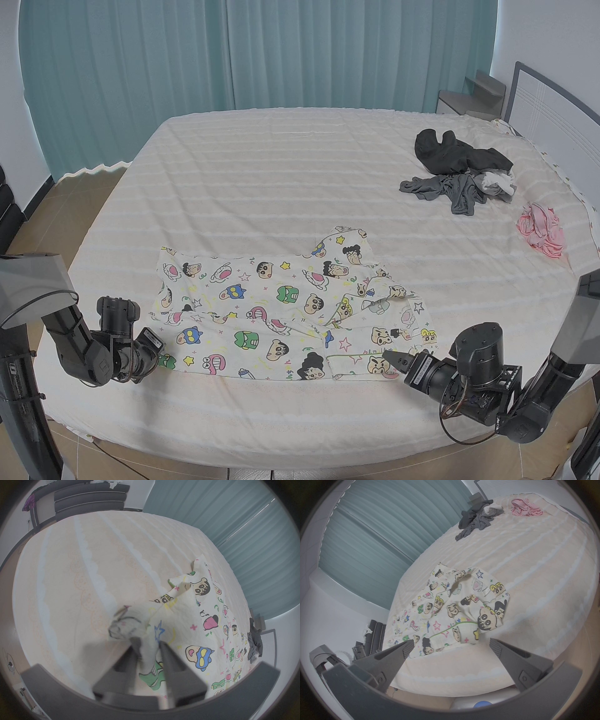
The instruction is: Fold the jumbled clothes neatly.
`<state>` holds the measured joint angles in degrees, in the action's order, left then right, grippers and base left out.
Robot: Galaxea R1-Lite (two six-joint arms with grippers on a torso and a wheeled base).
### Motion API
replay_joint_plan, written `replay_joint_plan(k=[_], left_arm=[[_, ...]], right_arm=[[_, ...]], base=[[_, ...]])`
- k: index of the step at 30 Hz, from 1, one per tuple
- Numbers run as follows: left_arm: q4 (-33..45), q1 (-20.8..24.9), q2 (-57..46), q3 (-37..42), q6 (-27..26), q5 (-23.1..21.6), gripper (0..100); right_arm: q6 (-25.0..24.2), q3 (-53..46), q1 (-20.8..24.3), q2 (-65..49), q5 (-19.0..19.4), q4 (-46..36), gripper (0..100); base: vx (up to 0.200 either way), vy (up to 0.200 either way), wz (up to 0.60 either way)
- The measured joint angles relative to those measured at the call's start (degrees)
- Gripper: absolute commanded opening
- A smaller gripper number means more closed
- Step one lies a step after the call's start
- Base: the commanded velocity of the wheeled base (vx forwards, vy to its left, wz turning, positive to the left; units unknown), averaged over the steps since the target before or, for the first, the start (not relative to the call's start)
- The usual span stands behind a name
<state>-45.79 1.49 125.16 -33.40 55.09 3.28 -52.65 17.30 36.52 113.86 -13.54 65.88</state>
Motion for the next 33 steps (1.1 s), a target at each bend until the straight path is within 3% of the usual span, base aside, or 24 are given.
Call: replay_joint_plan(k=[10,24,29,30,33], left_arm=[[-2.16,-1.28,0.41,0.61,0.00,-0.17,0],[-2.68,-2.00,-0.41,2.04,0.00,-0.39,0],[-2.71,-2.11,-0.33,2.07,0.00,-0.44,0],[-2.68,-2.08,-0.30,2.06,0.00,-0.44,0],[-2.68,-2.08,-0.29,2.06,0.00,-0.44,0]], right_arm=[[0.16,5.57,-2.27,8.83,-1.76,-1.17,100],[0.13,15.12,-3.60,14.23,-1.94,-9.12,100],[0.13,18.42,-4.19,15.93,-4.16,-10.05,100],[0.16,18.83,-4.36,16.24,-4.41,-10.09,0],[0.18,19.64,-4.69,16.98,-4.82,-10.07,0]], base=[[0.000,0.000,0.00],[0.000,0.000,0.00],[0.000,0.000,0.00],[0.000,0.000,0.00],[0.000,0.000,0.00]])
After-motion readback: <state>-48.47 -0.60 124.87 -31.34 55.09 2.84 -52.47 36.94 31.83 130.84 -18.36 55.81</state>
